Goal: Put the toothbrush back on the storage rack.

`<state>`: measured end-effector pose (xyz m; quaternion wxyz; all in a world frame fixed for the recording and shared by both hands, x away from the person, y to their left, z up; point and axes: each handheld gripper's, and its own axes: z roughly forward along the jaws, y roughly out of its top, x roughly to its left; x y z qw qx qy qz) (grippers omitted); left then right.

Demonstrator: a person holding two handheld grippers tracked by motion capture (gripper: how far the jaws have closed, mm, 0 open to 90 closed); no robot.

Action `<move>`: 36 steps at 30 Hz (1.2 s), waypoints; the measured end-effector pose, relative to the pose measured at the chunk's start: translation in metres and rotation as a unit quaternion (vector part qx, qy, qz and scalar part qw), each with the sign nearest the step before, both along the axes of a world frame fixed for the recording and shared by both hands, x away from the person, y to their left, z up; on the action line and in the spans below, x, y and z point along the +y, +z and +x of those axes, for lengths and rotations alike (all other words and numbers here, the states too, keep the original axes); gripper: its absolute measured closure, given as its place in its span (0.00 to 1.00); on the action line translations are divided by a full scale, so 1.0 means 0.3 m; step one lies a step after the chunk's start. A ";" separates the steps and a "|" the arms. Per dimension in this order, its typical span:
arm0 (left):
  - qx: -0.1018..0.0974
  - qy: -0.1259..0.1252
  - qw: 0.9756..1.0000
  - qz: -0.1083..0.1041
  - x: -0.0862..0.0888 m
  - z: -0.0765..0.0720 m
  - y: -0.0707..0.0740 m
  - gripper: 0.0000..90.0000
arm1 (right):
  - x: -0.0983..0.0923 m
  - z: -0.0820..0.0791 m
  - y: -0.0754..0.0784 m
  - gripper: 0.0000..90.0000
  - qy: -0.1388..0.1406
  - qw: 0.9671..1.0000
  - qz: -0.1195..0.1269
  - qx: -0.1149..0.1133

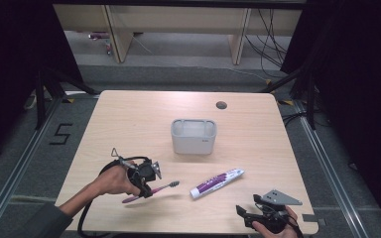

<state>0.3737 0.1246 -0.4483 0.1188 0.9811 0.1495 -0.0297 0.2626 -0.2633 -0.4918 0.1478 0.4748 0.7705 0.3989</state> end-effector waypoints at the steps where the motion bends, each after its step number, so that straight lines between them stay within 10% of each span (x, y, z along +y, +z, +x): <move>1: -0.004 0.004 1.000 -0.010 0.002 -0.001 0.004 0.90 | 0.000 0.000 -0.001 0.26 0.000 1.000 0.001 0.001; 13: -0.049 0.053 0.990 -0.120 0.054 0.041 0.089 0.90 | 0.001 0.003 -0.005 0.26 0.002 1.000 0.008 0.003; 15: -0.060 0.079 0.982 -0.159 0.061 0.049 0.100 0.90 | -0.001 0.000 0.000 0.26 -0.002 1.000 -0.001 0.001; 24: -0.106 0.106 0.966 -0.209 0.091 0.094 0.147 0.90 | -0.001 -0.001 0.000 0.26 -0.003 1.000 -0.001 0.001; 25: -0.114 0.122 0.961 -0.221 0.090 0.092 0.151 0.90 | 0.000 0.000 0.000 0.26 -0.002 1.000 0.002 0.004; 29: -0.119 0.131 0.953 -0.245 0.090 0.098 0.163 0.91 | -0.002 0.001 -0.002 0.26 -0.002 1.000 -0.001 0.000; 30: -0.127 0.142 0.947 -0.257 0.088 0.097 0.166 0.91 | -0.002 0.002 -0.002 0.26 0.001 1.000 0.004 0.003; 31: -0.129 0.139 0.947 -0.261 0.093 0.102 0.173 0.91 | -0.002 0.002 -0.002 0.26 0.001 1.000 0.004 0.004; 33: -0.140 0.157 0.935 -0.286 0.091 0.104 0.185 0.91 | -0.001 0.002 -0.003 0.26 0.000 1.000 0.005 0.004; 36: -0.148 0.162 0.928 -0.302 0.088 0.106 0.200 0.91 | -0.002 0.003 -0.004 0.26 0.002 1.000 0.006 0.001</move>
